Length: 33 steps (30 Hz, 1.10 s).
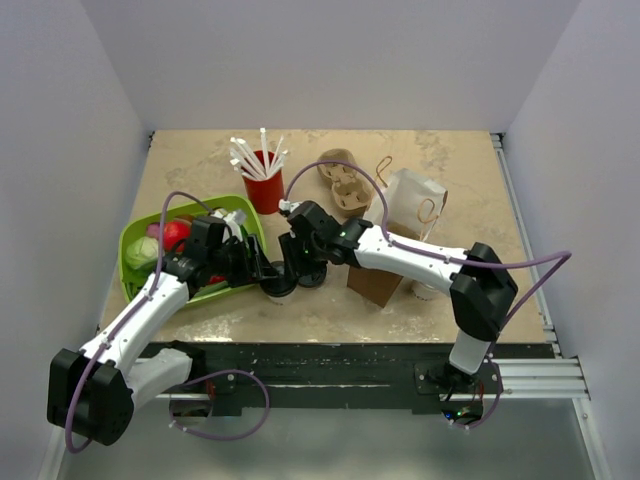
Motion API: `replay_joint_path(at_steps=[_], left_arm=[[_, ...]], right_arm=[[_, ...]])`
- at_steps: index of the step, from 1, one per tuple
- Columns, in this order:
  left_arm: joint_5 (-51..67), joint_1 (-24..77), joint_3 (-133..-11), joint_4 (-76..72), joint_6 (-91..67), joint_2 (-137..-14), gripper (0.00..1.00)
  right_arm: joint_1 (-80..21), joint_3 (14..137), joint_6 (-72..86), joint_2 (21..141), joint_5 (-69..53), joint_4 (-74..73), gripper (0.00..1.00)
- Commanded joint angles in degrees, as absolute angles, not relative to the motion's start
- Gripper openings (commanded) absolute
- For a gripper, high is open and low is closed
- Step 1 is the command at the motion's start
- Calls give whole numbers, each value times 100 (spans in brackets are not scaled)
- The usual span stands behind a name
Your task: Pack the takeout coffee
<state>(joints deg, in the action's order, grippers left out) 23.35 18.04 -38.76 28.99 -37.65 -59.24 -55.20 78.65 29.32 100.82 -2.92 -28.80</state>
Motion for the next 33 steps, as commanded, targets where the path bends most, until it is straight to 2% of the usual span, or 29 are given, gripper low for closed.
replay_joint_path(at_steps=[1, 3, 7, 11, 15, 23, 25, 27, 28, 29, 33], left_arm=[[2531, 1819, -3788, 2865, -3498, -5897, 57], [2426, 1819, -3718, 2918, -3481, -5941, 54], [2242, 1811, -3595, 3015, -3437, -5942, 40], [2004, 1819, -3595, 3155, -3375, -5933, 37], [1995, 1811, -3595, 3199, -3296, -5924, 36], [2548, 1819, -3516, 2900, -3322, -5898, 48], [2601, 1819, -3559, 2883, -3331, -5845, 54], [2645, 1819, -3612, 2883, -3322, -5775, 61], [2672, 1819, -3630, 2883, -3322, -5757, 63], [2715, 1819, -3647, 2883, -3322, -5722, 64], [2865, 1819, -3744, 2830, -3313, -5678, 71]], right_arm=[[-5520, 7813, 3313, 10107, -124, -2865, 21], [-5484, 7770, 3410, 10090, -27, -2935, 12], [-5344, 7410, 3647, 9853, -324, -2751, 0], [-5002, 6980, 3831, 9476, -1244, -2288, 0], [-4825, 6698, 3981, 9124, -1783, -1899, 0], [-4825, 6750, 3744, 8956, -1538, -2171, 0], [-4825, 6732, 3683, 8991, -1521, -2206, 3], [-4825, 6715, 3648, 8991, -1459, -2180, 10], [-4825, 6741, 3630, 8983, -1442, -2197, 14], [-4825, 6767, 3612, 8965, -1389, -2197, 24], [-4843, 7021, 3411, 8912, -1266, -2311, 38]])
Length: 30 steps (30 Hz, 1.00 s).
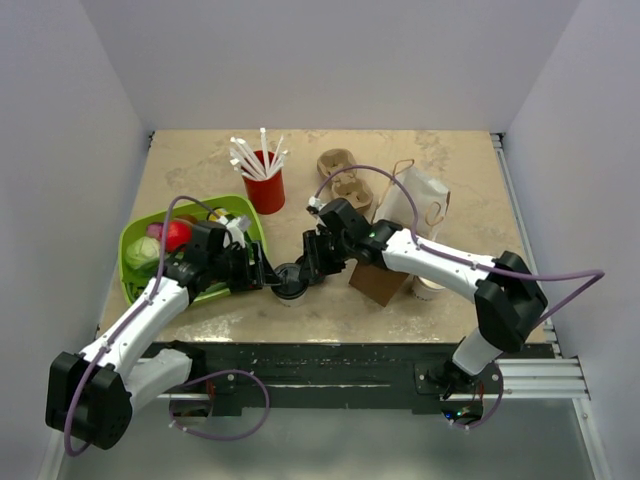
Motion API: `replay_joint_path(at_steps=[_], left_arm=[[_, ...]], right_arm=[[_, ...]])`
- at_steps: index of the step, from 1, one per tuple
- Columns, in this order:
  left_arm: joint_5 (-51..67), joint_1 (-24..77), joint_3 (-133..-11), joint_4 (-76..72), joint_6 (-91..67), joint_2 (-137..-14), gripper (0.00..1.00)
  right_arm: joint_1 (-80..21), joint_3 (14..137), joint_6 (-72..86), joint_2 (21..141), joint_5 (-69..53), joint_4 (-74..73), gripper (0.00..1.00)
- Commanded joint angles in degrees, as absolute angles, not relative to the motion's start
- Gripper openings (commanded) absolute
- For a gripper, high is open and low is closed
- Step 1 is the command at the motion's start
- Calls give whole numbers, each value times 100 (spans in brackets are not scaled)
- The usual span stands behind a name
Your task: Pack the takeout coffee
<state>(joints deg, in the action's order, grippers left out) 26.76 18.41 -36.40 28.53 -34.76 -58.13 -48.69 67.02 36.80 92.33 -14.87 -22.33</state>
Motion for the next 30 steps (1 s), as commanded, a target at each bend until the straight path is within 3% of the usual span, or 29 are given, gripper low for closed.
replay_joint_path(at_steps=[1, 5, 13, 21, 30], left_arm=[[2900, 1819, -3753, 2778, -3313, -5686, 73], [3050, 1819, -3832, 2663, -3349, -5704, 79], [2962, 1819, -4122, 2803, -3340, -5608, 99], [1697, 1819, -4719, 3690, -3331, -5186, 100], [1521, 1819, -4834, 3788, -3410, -5159, 97]], right_arm=[[-4843, 7066, 3375, 8903, -1266, -2338, 41], [-4966, 7373, 3191, 8938, -1117, -2522, 50], [-5098, 7875, 2734, 9149, -440, -3023, 55], [-5334, 8226, 1601, 9457, -317, -3515, 49], [-5440, 8542, 1283, 9765, -220, -3515, 47]])
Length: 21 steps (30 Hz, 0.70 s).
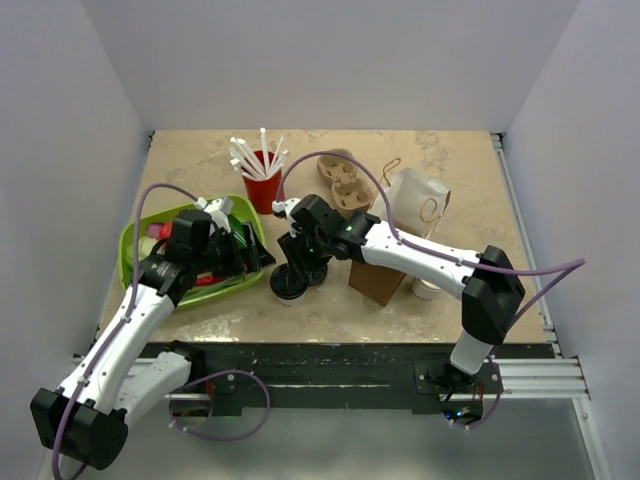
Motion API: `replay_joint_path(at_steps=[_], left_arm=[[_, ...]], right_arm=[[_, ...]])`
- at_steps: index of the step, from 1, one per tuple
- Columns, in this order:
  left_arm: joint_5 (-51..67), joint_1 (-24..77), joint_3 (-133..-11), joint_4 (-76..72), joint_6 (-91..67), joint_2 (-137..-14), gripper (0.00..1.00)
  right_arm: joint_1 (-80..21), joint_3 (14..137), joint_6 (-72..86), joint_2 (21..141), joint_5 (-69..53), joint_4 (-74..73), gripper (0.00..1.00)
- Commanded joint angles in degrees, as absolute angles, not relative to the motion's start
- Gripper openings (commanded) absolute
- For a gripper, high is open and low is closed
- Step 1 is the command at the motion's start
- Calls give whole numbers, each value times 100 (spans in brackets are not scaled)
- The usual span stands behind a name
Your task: Pack the takeout coffee
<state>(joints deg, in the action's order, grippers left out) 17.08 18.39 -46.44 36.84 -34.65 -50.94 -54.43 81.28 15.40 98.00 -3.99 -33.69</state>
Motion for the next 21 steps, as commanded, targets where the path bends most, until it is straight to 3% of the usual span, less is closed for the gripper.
replay_joint_path(at_steps=[1, 6, 8, 11, 14, 15, 21], left_arm=[[1512, 1819, -4843, 3797, -3419, -5185, 95], [1257, 1828, -5071, 4253, -3577, -5510, 86], [1318, 1854, -5080, 4219, -3621, -5511, 85], [1494, 1907, -5071, 4140, -3630, -5616, 84], [1521, 2082, -5080, 4070, -3674, -5827, 84], [1503, 2135, -5089, 4035, -3691, -5940, 84], [1029, 2671, -5352, 4078, -3788, -6423, 79]], right_arm=[[-5440, 8578, 1370, 9739, -168, -3550, 47], [-5440, 8692, 1599, 9010, 183, -3420, 52], [-5440, 8605, 1879, 8677, 657, -3305, 53], [-5423, 8447, 2153, 7982, 1825, -3112, 62], [-5379, 8184, 2136, 7288, 2775, -2778, 85], [-5344, 8096, 2049, 7103, 2925, -2508, 98], [-4984, 8041, 1846, 6293, 4182, -2521, 98]])
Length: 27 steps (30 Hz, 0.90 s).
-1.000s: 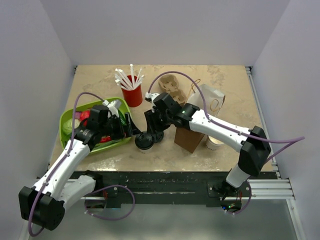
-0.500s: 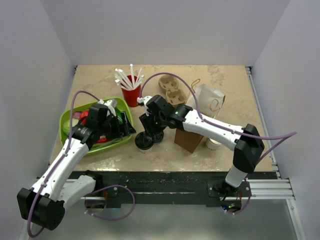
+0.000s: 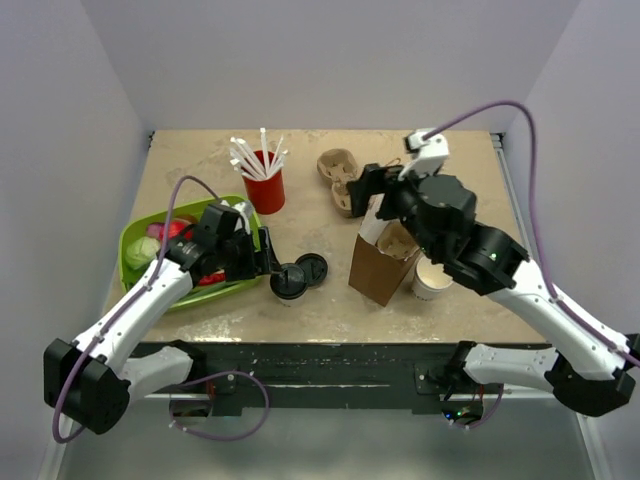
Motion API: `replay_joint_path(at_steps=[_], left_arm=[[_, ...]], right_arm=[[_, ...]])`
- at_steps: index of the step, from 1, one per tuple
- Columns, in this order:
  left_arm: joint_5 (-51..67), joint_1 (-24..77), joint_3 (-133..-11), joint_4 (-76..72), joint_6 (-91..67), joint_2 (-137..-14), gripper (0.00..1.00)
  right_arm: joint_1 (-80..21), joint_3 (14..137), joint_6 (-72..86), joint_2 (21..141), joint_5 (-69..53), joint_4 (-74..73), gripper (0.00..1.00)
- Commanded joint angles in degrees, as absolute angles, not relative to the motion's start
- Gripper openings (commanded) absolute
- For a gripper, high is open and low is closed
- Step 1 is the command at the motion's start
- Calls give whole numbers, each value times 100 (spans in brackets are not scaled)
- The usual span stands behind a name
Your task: Pack the takeout coffee
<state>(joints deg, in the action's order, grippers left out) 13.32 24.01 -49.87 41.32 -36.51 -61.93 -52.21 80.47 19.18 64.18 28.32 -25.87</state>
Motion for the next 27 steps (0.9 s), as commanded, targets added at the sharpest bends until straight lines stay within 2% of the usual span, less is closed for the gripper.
replay_joint_path(at_steps=[1, 6, 13, 19, 27], left_arm=[[933, 2750, -5413, 4113, -3797, -6494, 75], [528, 2944, -5563, 4297, -3928, -6793, 59], [220, 3286, -5844, 4622, -4192, -7022, 43], [9, 3506, -6012, 4939, -4385, -7216, 33], [-237, 3797, -6205, 5098, -4500, -7585, 28]], right_arm=[[-4931, 8085, 1837, 6249, 4366, -2644, 98], [-4773, 8060, 1890, 6100, 5500, -3128, 98], [-4755, 7664, 1688, 5977, 5748, -3173, 98], [-4676, 7453, 1521, 5985, 5809, -3129, 98], [-4588, 7304, 1415, 5950, 5766, -3076, 98]])
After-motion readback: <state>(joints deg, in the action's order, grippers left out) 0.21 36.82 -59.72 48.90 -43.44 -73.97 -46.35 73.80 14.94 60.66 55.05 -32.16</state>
